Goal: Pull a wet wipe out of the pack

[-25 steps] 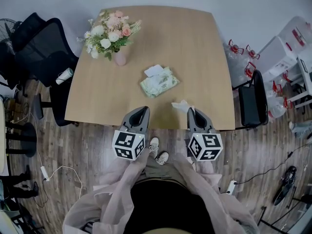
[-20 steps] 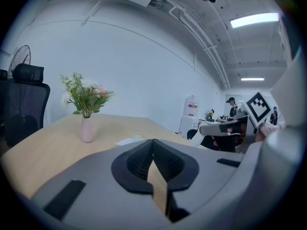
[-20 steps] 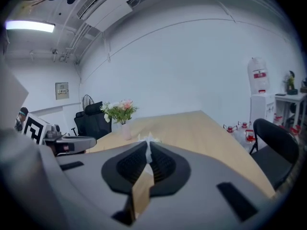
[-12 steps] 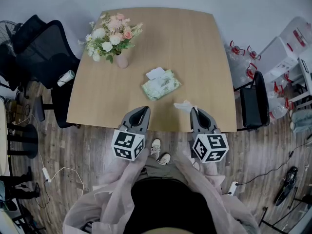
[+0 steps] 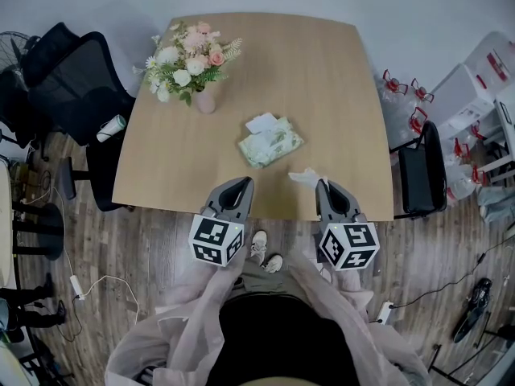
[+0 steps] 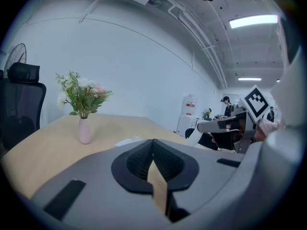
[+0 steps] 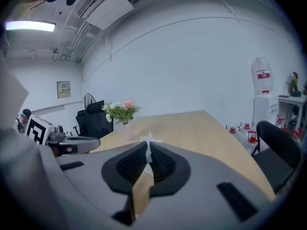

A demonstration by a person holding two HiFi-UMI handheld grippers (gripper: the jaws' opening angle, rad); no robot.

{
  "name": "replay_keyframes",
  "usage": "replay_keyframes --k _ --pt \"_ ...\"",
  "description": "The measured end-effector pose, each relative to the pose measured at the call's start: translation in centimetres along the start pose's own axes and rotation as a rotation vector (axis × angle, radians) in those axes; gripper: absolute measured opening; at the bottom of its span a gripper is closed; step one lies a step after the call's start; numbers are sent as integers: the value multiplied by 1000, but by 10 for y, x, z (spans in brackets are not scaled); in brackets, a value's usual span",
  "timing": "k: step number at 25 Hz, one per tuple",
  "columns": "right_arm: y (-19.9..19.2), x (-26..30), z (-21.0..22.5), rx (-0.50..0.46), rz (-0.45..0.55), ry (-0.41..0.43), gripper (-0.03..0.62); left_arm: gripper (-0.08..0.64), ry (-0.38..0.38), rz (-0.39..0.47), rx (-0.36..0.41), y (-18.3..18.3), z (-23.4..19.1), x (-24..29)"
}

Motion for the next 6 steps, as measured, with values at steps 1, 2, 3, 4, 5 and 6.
replay_keyframes --k 1,2,3,4,5,6 --pt "-1 1 -1 0 -3 0 14 9 0 0 -1 0 0 0" --pt "-1 1 -1 0 -5 2 14 9 1 -1 -2 0 -1 0" --pt "-2 2 -2 1 -7 3 14 9 1 -1 -3 0 -2 0" --pt "-3 3 -2 1 -10 4 14 9 2 -2 -4 0 -2 0" --pt "-3 3 -2 1 -12 5 14 9 2 -3 -5 0 -2 1" --pt "-4 3 -2 1 -15 7 14 9 2 -4 -6 -1 -3 1"
Point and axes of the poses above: the fingertips, and each gripper's own axes: x forward along the fingers, z to its right, y out of its top, the point moved 10 cm from there along -x, backward along the fingers, and after that the axes turned 15 degrees about z, right-handed, at the moved point
